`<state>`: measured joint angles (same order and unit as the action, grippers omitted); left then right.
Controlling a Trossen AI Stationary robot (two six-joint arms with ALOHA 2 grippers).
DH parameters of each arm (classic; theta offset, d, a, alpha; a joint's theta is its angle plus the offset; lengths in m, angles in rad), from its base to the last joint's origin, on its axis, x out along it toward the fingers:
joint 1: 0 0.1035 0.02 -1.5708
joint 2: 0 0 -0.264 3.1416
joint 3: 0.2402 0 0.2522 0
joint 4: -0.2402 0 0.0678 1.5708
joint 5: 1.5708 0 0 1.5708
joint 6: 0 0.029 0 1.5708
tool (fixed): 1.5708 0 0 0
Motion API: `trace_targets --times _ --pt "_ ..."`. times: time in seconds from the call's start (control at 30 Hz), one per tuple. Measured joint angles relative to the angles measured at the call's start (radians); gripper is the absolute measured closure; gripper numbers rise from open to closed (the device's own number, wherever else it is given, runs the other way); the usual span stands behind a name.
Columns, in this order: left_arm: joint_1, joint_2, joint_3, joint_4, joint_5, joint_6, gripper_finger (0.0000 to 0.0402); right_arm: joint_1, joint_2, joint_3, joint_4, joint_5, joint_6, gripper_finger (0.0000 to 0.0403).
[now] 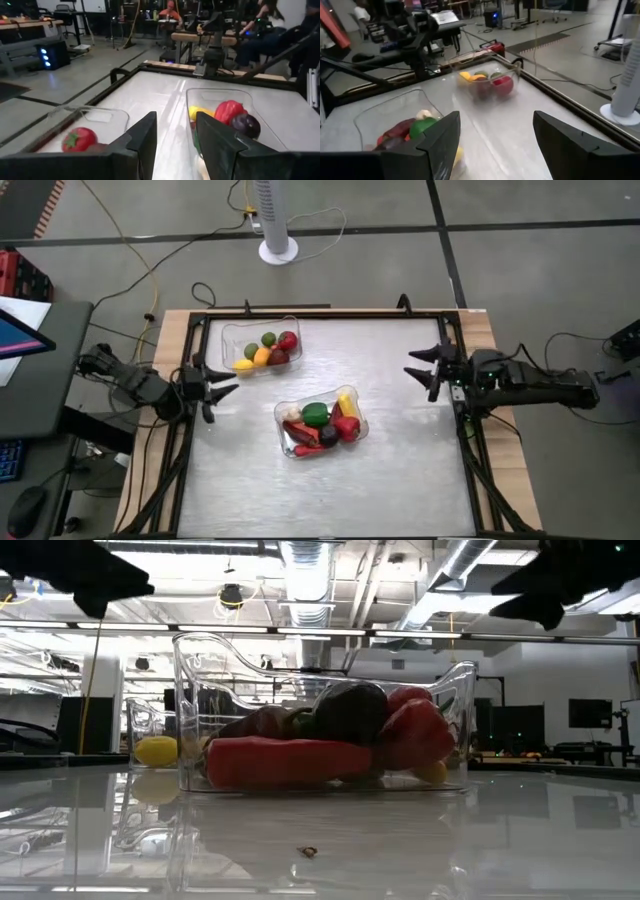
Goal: Sort produce into baskets
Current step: Return to Home Position
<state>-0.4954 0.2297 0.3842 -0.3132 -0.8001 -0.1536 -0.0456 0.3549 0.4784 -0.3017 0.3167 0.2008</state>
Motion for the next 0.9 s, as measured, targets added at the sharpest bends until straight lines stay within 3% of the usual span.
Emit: trace_targets --times 0.33,0.5,0.9 --pt "0.007 -0.069 -0.131 0.161 -0.065 0.064 0.0278 -0.099 -0.267 -0.106 -0.008 0.047 -0.042 0.0123" --pt "0.072 -0.133 -0.175 0.233 -0.091 0.144 0.0278 -0.151 -0.353 -0.147 -0.009 0.053 -0.046 0.0123" --pt "0.402 -0.192 -0.199 0.281 0.196 0.193 0.0278 -0.311 -0.324 -0.236 0.076 -0.133 -0.02 0.0132"
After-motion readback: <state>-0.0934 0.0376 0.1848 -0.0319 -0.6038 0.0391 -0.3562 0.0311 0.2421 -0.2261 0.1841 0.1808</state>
